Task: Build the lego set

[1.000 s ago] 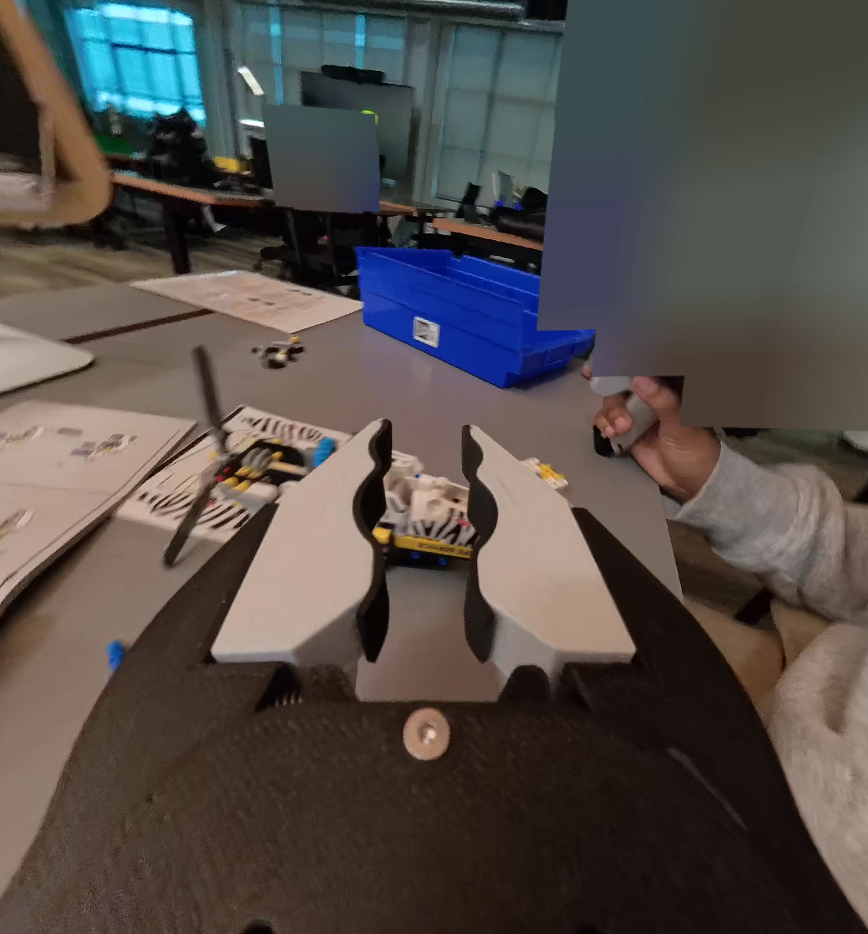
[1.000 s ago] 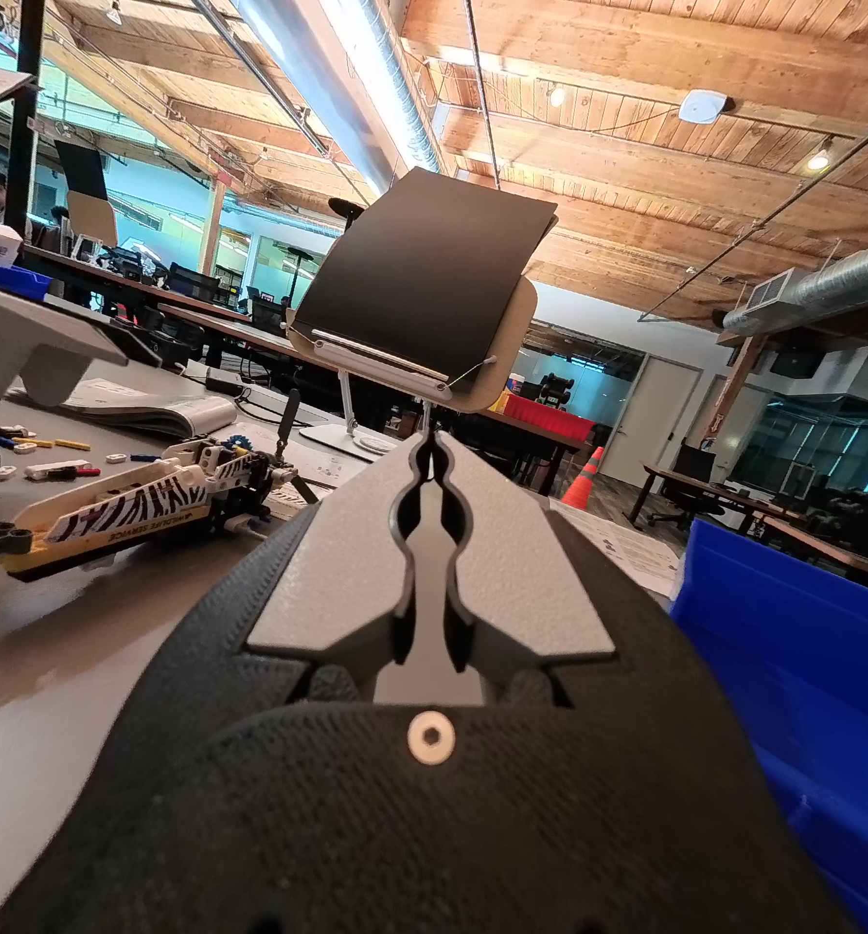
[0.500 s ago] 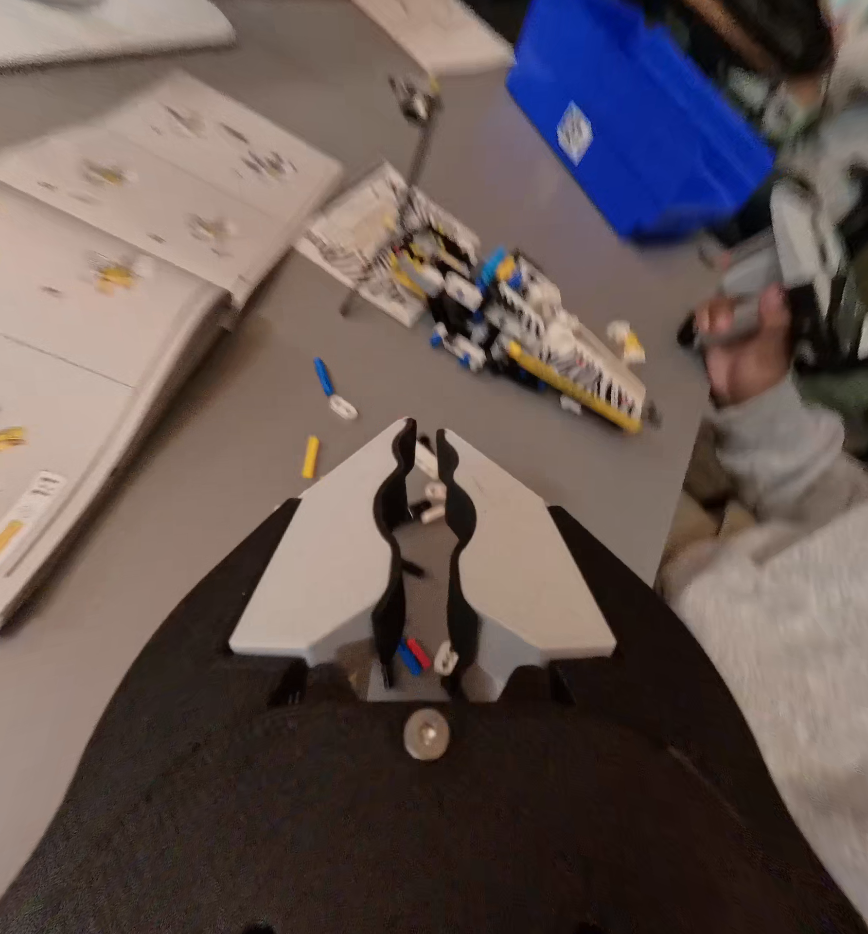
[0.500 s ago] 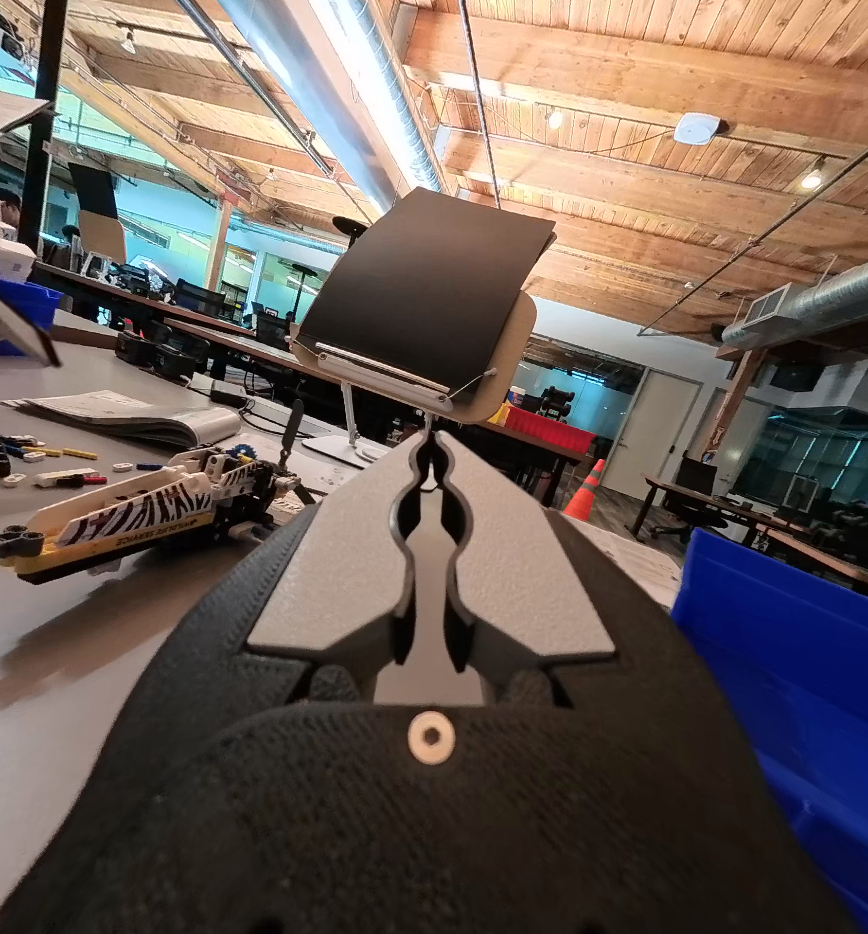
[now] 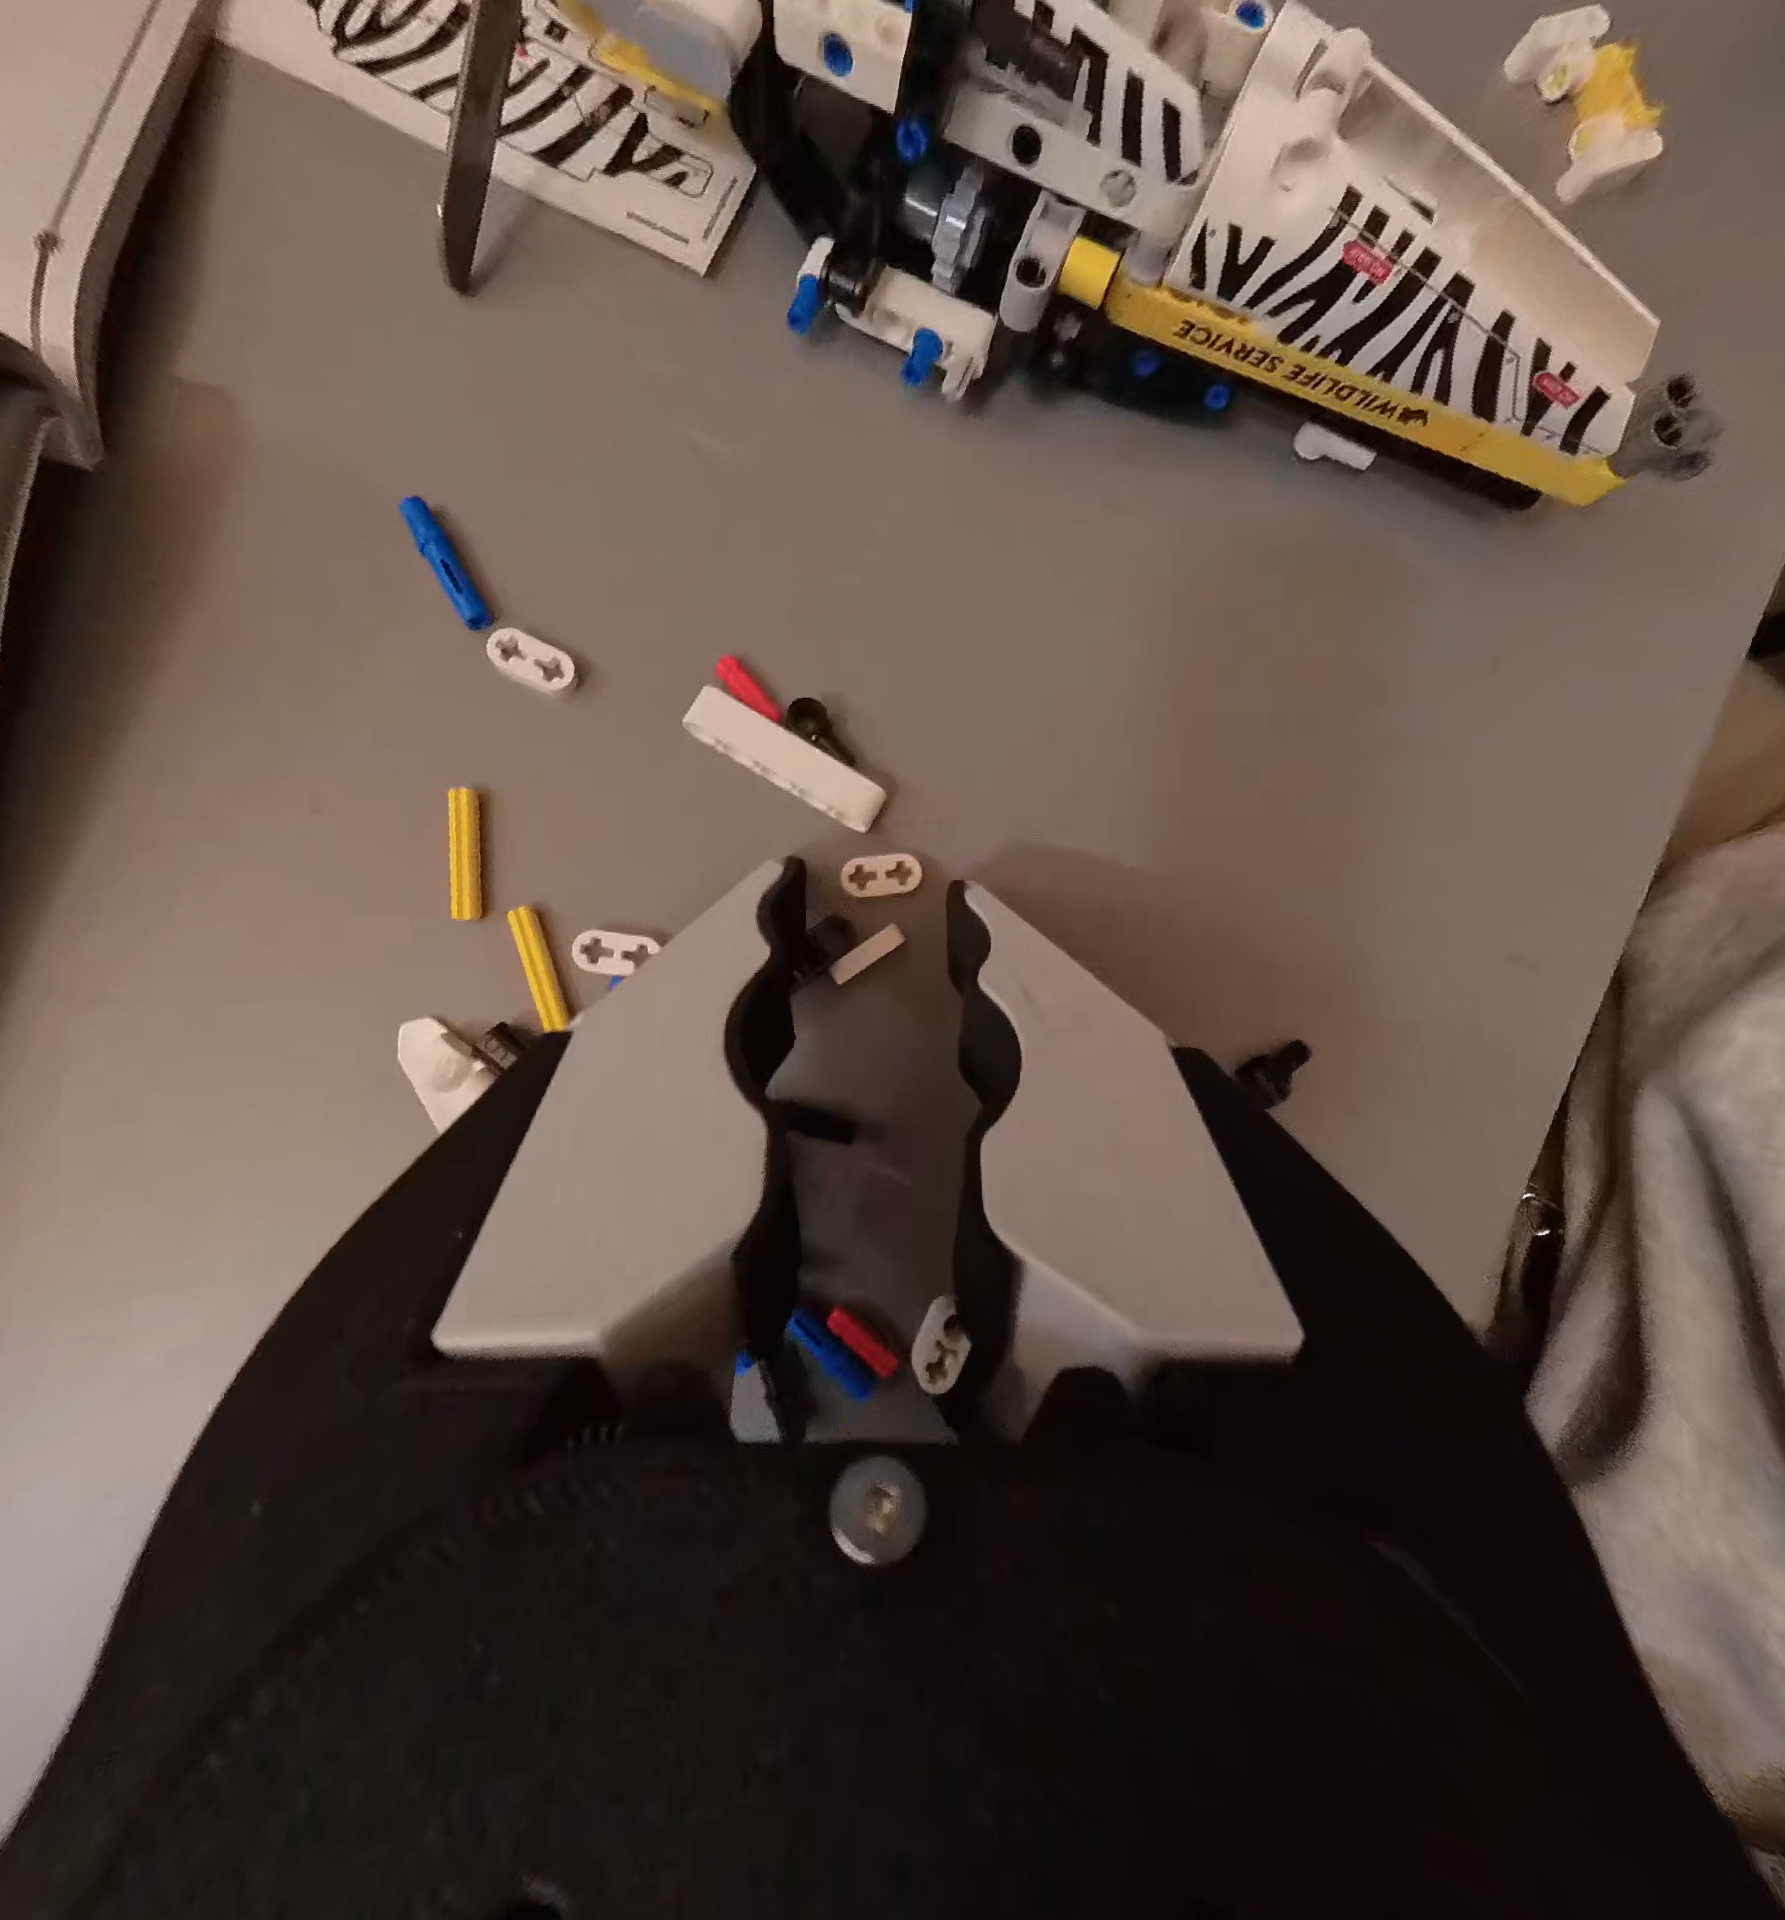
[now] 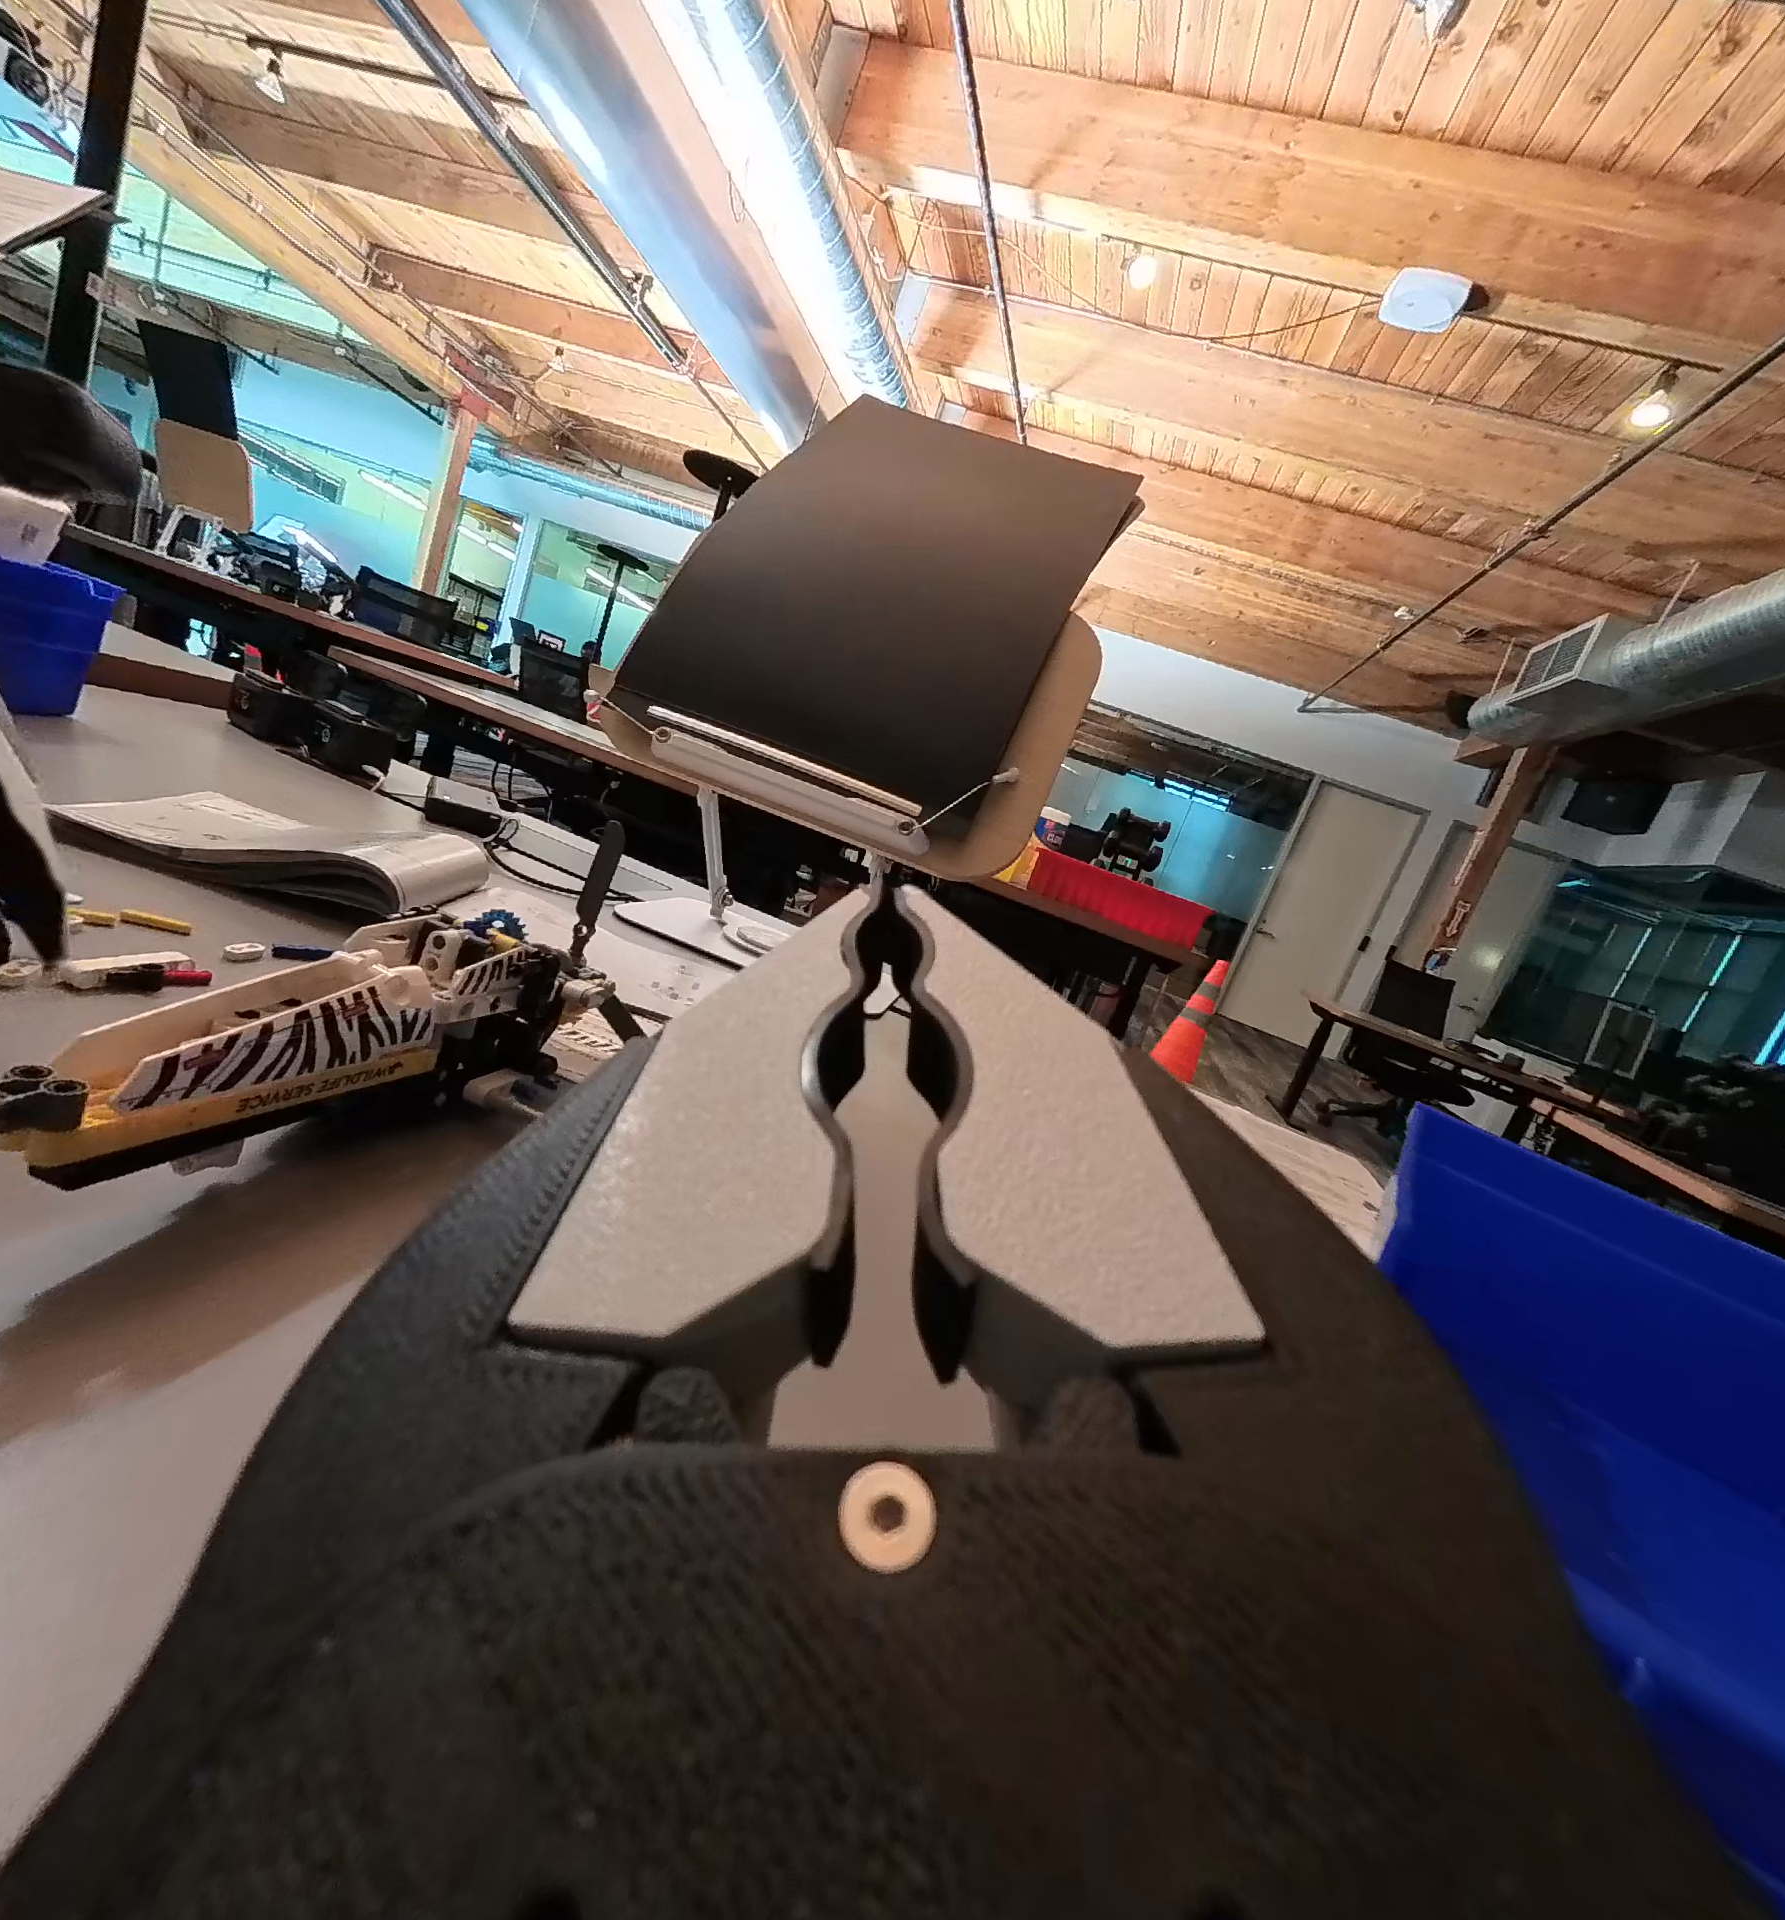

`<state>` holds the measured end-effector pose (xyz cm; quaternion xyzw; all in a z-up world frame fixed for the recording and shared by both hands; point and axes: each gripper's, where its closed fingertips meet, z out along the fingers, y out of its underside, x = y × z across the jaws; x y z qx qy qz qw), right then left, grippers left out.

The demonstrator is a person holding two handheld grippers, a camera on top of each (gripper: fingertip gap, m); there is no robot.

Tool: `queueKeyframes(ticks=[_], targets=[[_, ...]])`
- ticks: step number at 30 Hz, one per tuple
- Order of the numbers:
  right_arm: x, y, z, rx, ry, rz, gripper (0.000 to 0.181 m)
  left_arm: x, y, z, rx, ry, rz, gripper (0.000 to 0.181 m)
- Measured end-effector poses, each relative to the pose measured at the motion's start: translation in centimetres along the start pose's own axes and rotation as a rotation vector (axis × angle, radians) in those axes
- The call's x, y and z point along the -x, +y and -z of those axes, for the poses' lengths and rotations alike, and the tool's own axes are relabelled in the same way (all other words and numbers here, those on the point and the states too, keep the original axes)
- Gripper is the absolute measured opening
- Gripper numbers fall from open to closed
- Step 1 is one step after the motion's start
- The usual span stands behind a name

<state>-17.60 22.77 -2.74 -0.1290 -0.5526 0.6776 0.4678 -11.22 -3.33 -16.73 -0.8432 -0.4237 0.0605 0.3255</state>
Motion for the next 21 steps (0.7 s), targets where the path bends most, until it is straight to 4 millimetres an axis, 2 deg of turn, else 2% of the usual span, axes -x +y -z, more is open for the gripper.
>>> queueKeyframes(ticks=[2, 3, 9, 12, 15, 18, 21], targets=[[0.0, 0.0, 0.0, -0.001, -0.001, 0.001, 0.000, -0.1, 0.0, -0.1, 0.006, 0.006, 0.000, 0.021], [0.0, 0.0, 0.0, -0.001, -0.001, 0.001, 0.000, -0.2, 0.0, -0.2, 0.010, 0.010, -0.005, 0.013], [0.0, -0.1, 0.1, -0.003, 0.000, -0.001, 0.000, -1.3, -0.1, -0.3, 0.015, 0.059, -0.062, 0.013], [0.0, -0.1, 0.1, -0.003, -0.001, 0.001, 0.000, -1.6, -0.8, 0.4, -0.023, 0.059, -0.078, 0.013], [-0.1, -0.2, 0.2, -0.010, 0.007, 0.006, 0.000, -2.2, -2.4, 1.5, -0.104, 0.063, -0.105, 0.013], [0.1, -1.1, 0.3, -0.005, 0.007, -0.036, 0.000, -3.5, -5.2, 3.0, -0.258, 0.073, -0.144, 0.013], [2.8, -4.0, -0.5, 0.005, -0.130, -0.128, 0.000, -5.8, -8.6, 4.5, -0.456, 0.148, -0.141, 0.013]])
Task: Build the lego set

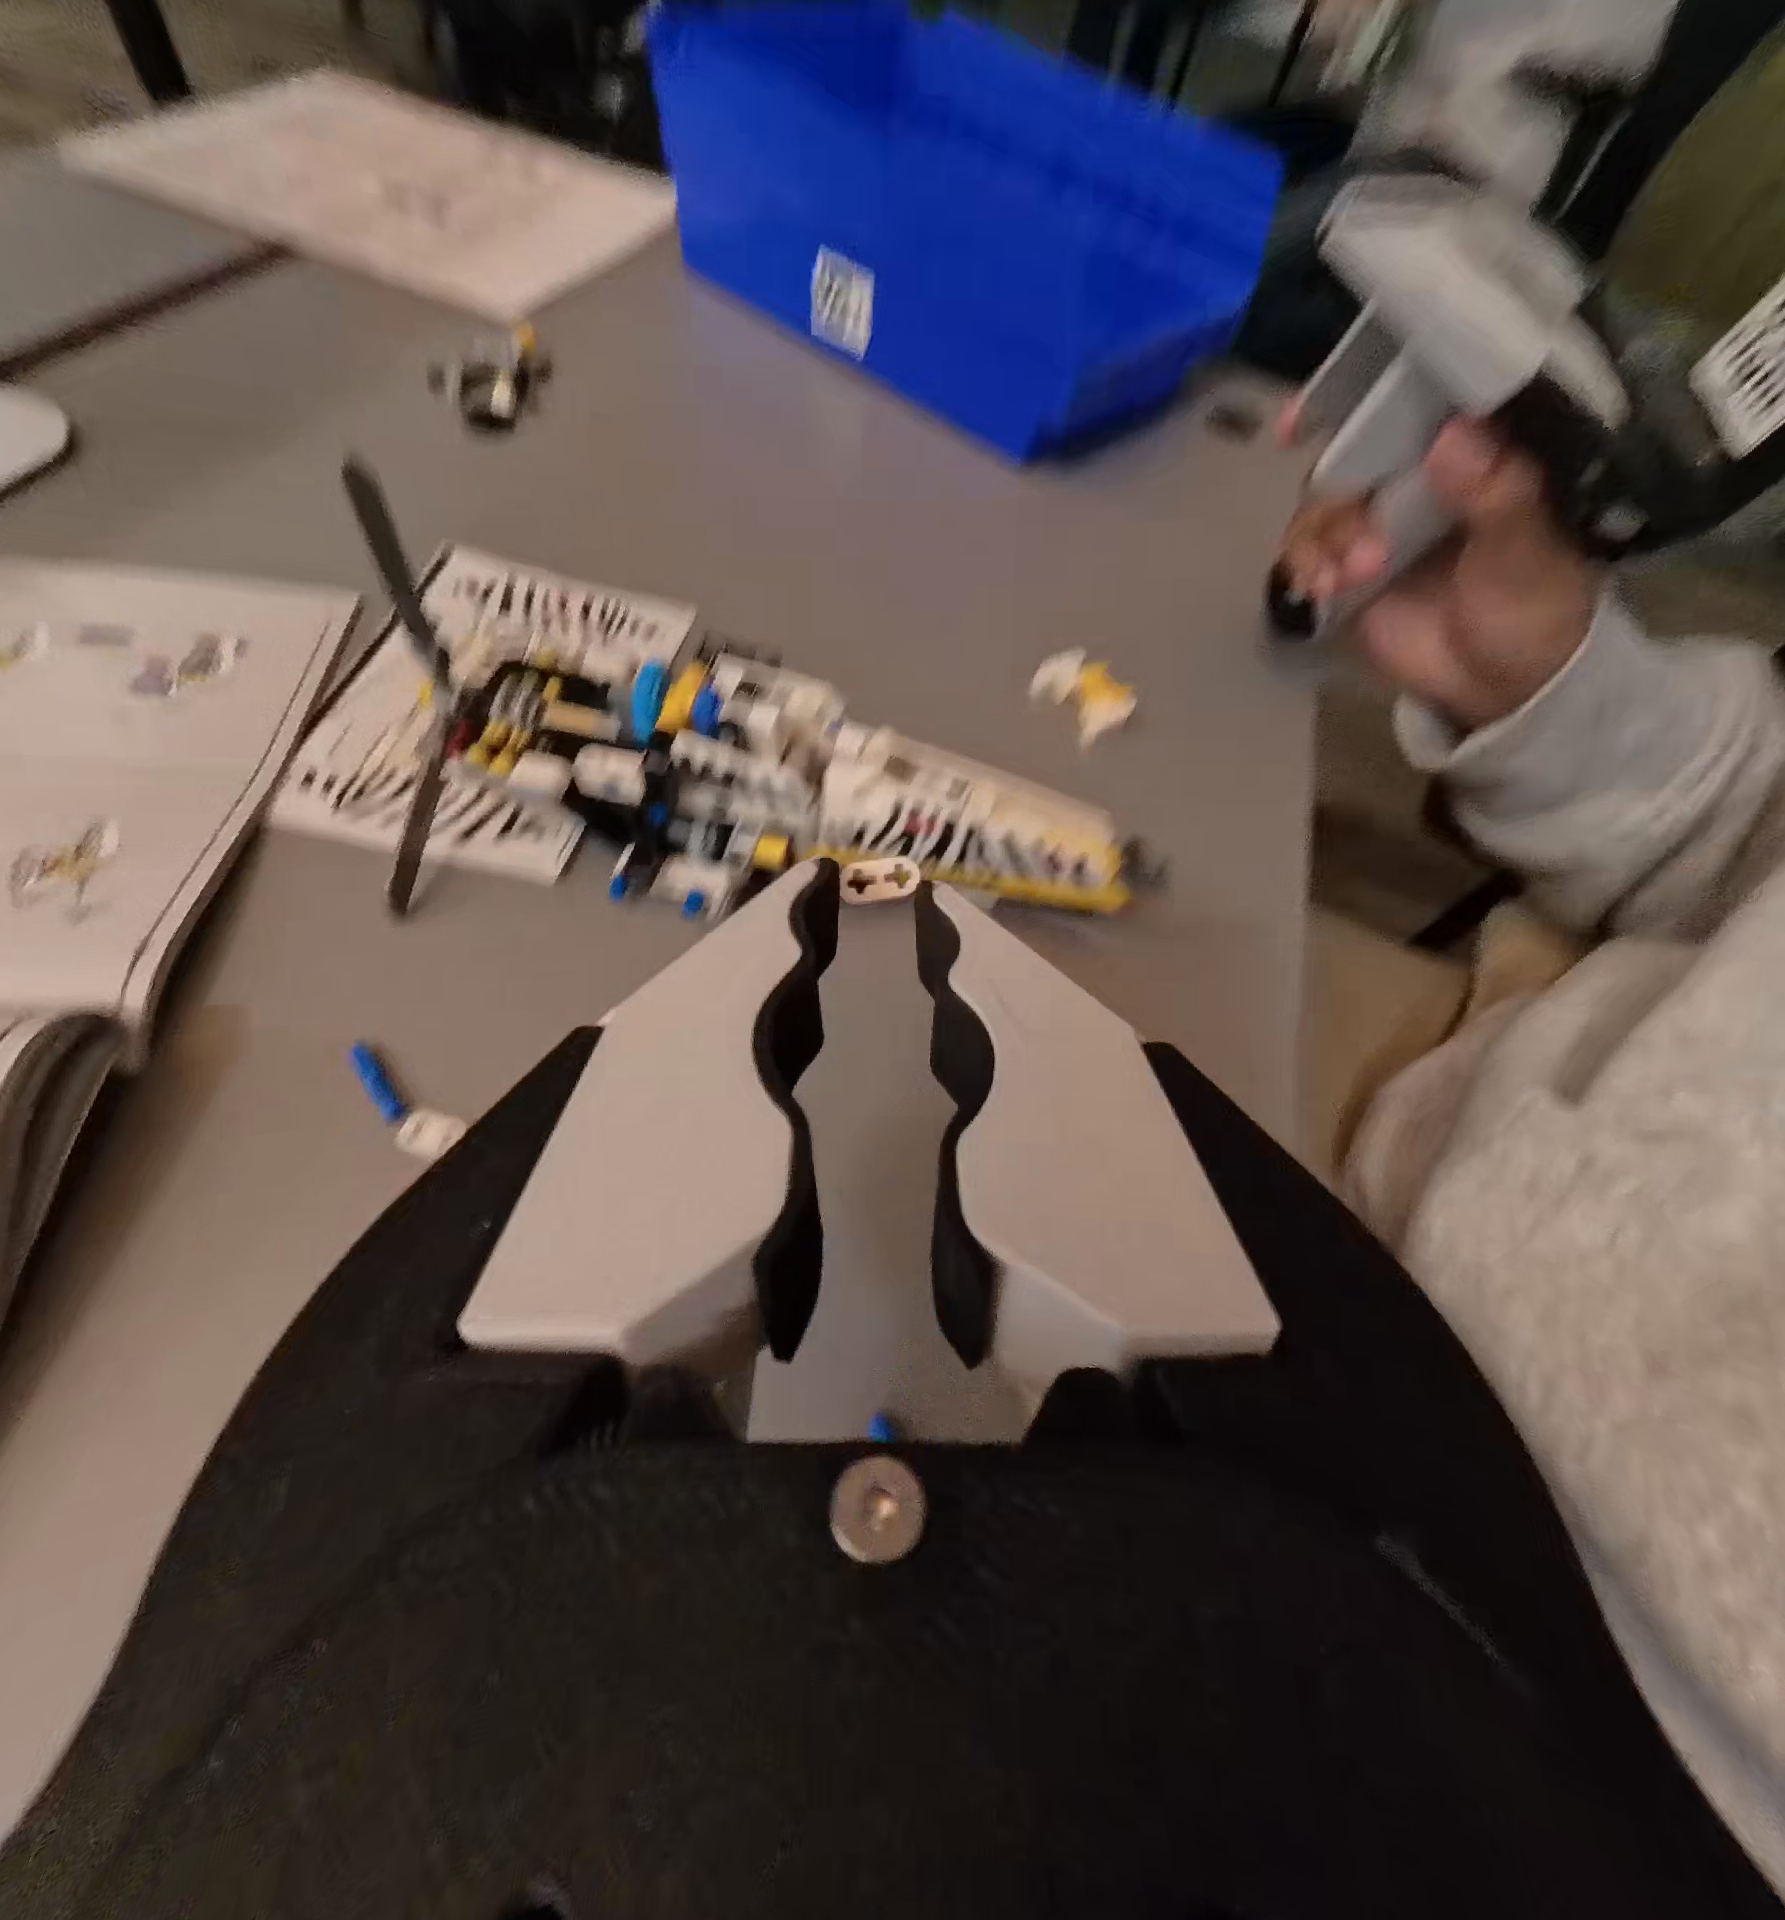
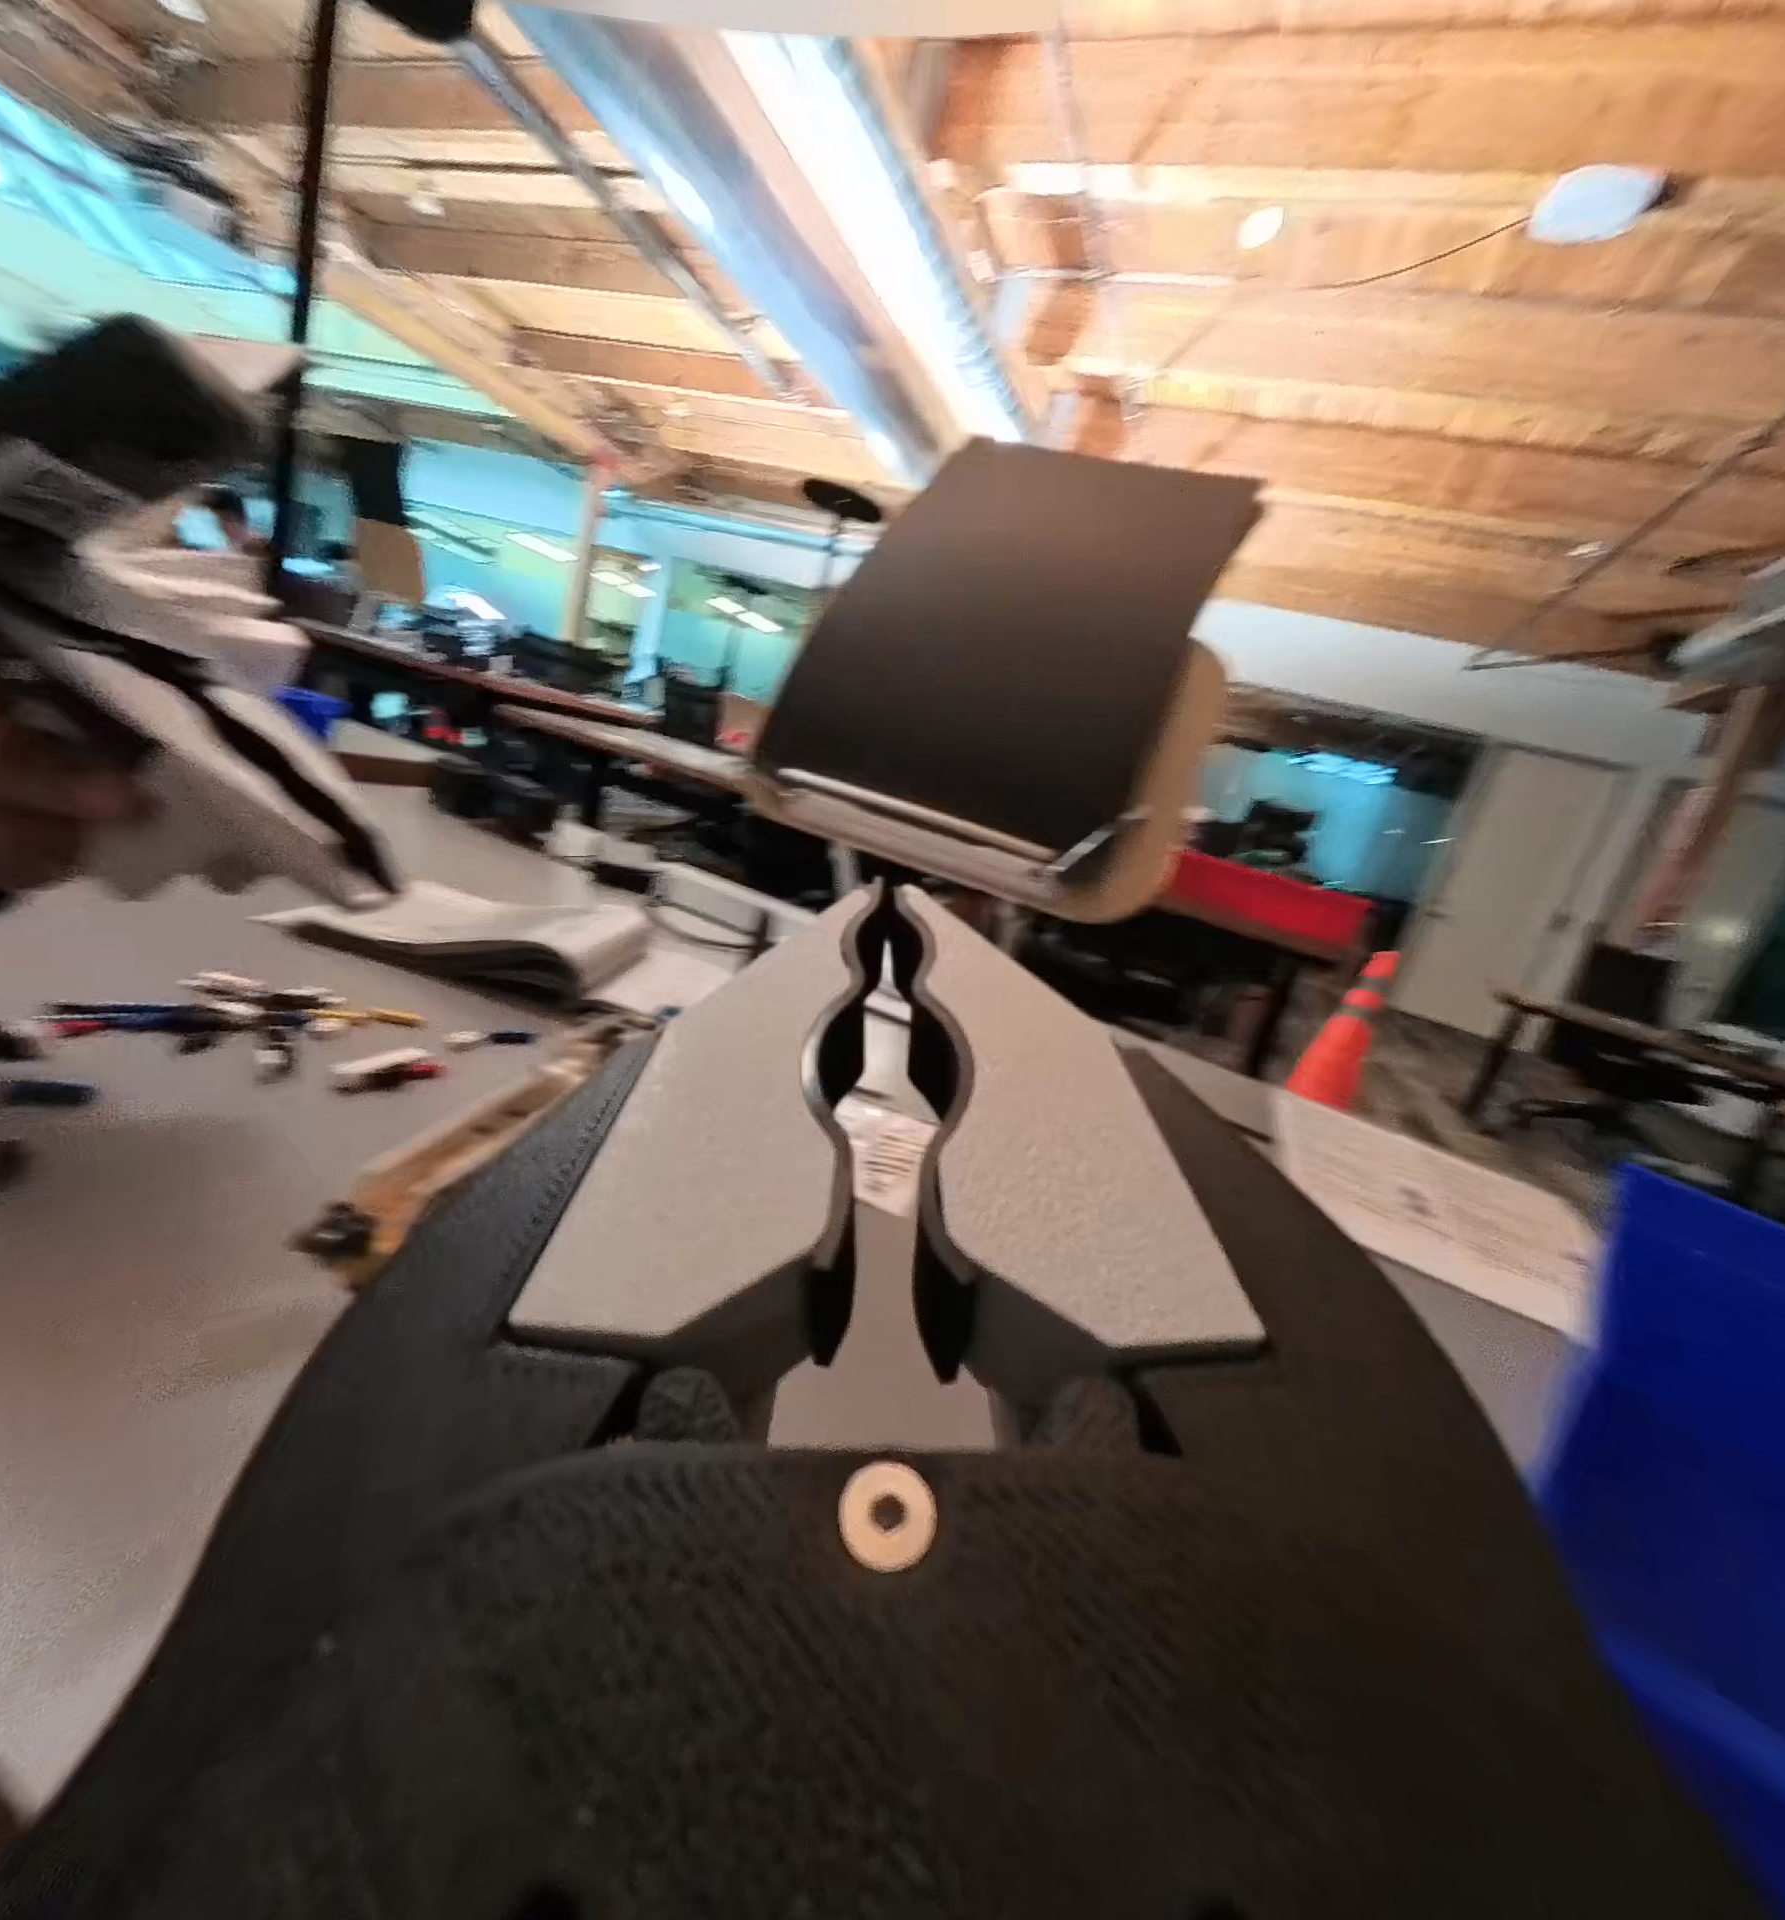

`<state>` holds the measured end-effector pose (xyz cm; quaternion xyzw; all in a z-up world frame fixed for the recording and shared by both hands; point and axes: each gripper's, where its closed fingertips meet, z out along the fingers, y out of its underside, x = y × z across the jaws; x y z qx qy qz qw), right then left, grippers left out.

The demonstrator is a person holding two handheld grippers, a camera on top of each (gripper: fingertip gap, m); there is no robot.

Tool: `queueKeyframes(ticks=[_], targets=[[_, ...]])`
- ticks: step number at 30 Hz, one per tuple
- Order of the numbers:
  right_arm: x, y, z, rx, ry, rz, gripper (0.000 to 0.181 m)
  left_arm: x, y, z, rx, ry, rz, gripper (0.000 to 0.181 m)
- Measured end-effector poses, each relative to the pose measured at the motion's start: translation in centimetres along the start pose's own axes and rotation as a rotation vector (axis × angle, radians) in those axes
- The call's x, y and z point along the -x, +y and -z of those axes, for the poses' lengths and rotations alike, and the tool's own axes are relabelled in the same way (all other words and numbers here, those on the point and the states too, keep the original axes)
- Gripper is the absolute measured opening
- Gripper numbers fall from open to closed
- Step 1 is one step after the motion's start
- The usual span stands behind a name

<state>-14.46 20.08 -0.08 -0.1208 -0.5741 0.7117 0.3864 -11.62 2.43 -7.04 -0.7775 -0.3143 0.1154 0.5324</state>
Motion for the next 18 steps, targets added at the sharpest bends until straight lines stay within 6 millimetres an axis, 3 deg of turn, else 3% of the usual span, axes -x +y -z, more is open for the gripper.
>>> queueKeyframes(ticks=[2, 4, 7, 9, 13, 18], targets=[[3.2, -0.9, -1.0, 0.040, -0.140, -0.057, 0.000, -1.1, -2.0, -0.4, -0.108, 0.036, 0.034, 0.013], [6.5, -1.2, -1.9, 0.079, -0.261, -0.173, 0.002, 0.3, -3.2, -0.8, -0.173, -0.141, 0.011, 0.012], [9.5, -1.4, -2.6, 0.098, -0.380, -0.513, 0.012, -0.5, -4.6, -1.4, -0.251, -0.287, -0.113, 0.012], [9.4, -1.6, -2.9, 0.084, -0.369, -0.692, 0.012, -1.6, -4.9, -2.1, -0.247, -0.327, -0.189, 0.012], [8.3, -1.4, -3.0, 0.051, -0.317, -0.852, 0.007, -2.3, -5.7, -2.2, -0.278, -0.467, -0.350, 0.012], [9.8, -1.7, -2.9, 0.040, -0.377, -0.948, 0.009, -4.5, -6.5, -2.7, -0.338, -0.442, -0.407, 0.011]])
